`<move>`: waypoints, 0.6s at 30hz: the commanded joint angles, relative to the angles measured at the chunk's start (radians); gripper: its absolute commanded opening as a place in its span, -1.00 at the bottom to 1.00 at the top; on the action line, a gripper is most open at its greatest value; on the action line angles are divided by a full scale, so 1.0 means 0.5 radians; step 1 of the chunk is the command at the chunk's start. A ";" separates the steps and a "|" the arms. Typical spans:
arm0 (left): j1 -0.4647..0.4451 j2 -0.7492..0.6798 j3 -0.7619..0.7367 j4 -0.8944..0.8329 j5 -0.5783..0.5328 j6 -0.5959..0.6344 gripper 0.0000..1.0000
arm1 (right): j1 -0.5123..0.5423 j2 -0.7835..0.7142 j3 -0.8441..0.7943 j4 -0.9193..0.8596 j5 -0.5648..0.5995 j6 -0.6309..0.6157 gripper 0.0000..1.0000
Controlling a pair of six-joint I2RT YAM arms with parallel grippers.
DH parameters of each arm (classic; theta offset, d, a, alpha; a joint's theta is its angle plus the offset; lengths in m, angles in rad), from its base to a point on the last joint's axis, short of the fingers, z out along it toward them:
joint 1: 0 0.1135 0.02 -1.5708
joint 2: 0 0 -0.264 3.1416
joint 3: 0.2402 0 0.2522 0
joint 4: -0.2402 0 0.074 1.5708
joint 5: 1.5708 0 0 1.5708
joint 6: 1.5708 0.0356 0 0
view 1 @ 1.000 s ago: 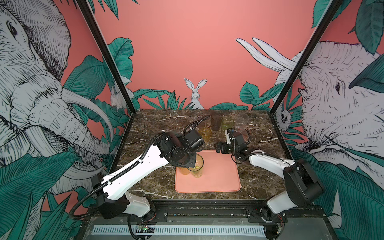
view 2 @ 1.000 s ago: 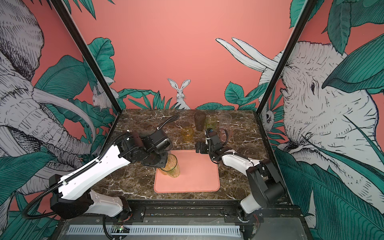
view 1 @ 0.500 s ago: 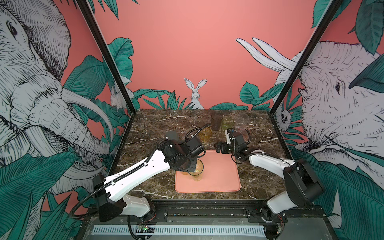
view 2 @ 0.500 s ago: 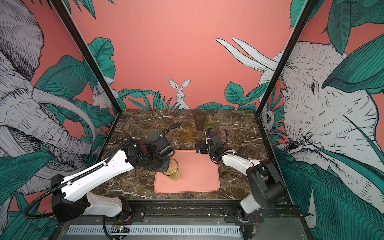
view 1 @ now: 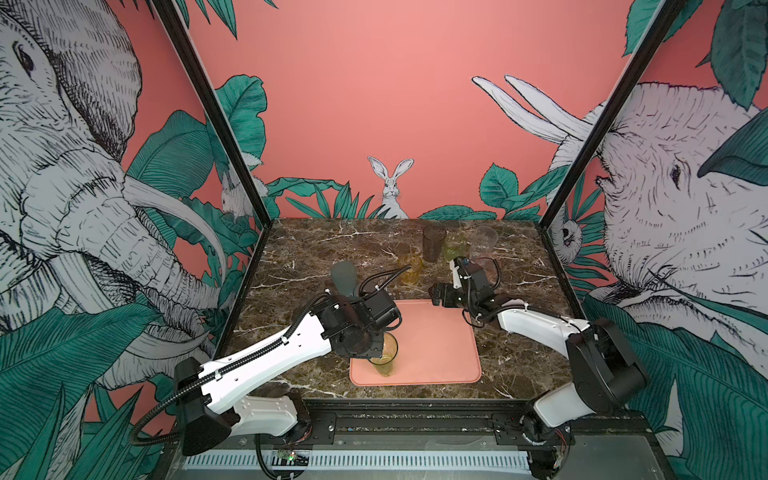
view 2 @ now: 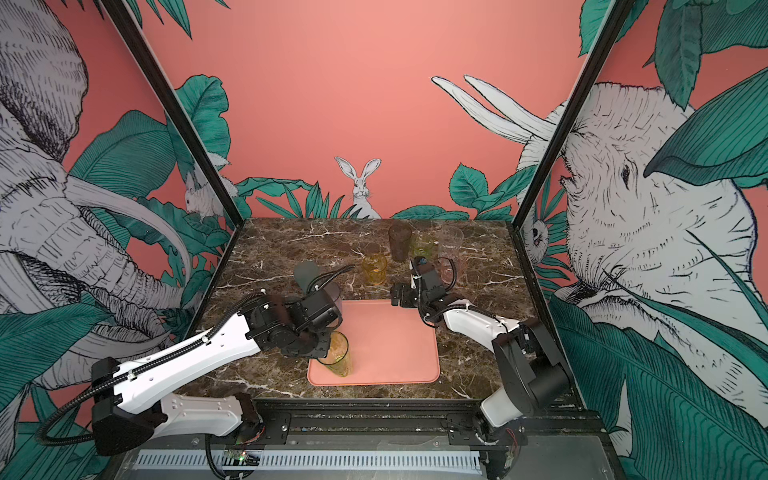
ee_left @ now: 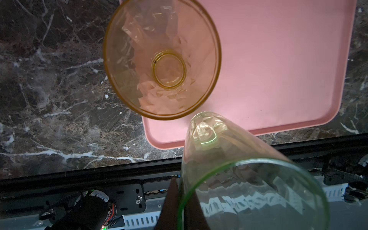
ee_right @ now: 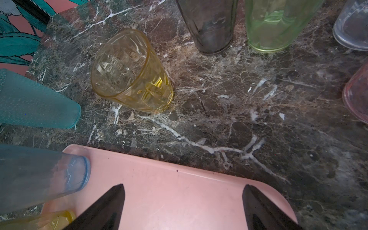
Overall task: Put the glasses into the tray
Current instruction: 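Carry the green glass over the tray nearer the robot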
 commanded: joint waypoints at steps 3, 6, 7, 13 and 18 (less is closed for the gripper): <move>-0.008 -0.130 -0.143 0.041 -0.012 -0.239 -1.00 | 0.011 0.013 -0.014 0.074 -0.022 0.018 0.89; -0.010 -0.165 -0.205 0.056 -0.025 -0.287 -1.00 | 0.011 0.015 -0.013 0.077 -0.024 0.021 0.89; -0.011 -0.168 -0.220 0.065 -0.020 -0.291 -1.00 | 0.011 0.019 -0.012 0.075 -0.027 0.021 0.88; -0.010 -0.116 -0.170 -0.003 -0.060 -0.287 -1.00 | 0.011 0.023 -0.009 0.071 -0.034 0.026 0.88; -0.011 -0.111 -0.185 -0.012 -0.091 -0.295 -1.00 | 0.011 0.020 -0.009 0.071 -0.024 0.024 0.88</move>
